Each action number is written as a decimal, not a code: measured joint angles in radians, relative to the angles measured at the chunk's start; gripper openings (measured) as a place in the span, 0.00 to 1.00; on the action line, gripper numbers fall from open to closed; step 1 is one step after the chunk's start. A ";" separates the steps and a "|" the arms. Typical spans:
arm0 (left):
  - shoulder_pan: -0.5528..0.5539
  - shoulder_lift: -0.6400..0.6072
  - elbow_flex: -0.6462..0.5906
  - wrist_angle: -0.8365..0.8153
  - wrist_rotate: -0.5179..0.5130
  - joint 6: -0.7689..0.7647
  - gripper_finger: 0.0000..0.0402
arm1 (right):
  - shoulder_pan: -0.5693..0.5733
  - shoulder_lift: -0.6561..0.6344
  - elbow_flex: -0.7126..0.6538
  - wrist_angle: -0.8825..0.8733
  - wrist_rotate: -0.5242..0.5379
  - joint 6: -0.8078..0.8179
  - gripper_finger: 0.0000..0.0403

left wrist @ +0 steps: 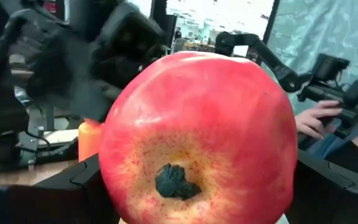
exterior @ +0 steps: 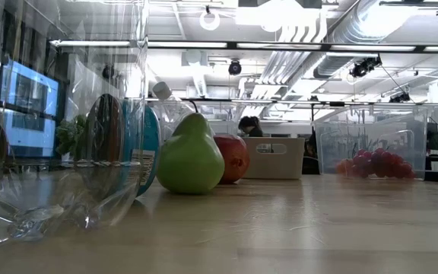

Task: Pick & Place Food Item
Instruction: Put the red apple into the right transparent bin

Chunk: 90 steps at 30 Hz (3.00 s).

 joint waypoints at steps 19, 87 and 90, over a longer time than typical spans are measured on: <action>0.116 0.060 0.000 0.016 0.074 -0.092 0.79 | 0.024 0.018 -0.001 0.016 0.107 -0.146 0.81; 0.142 0.059 0.003 0.039 -0.163 -0.168 0.79 | -0.154 0.039 -0.003 0.165 -0.011 -0.690 0.93; 0.142 0.059 0.003 0.036 -0.170 -0.171 0.79 | -0.161 0.039 -0.003 0.163 -0.038 -0.716 0.93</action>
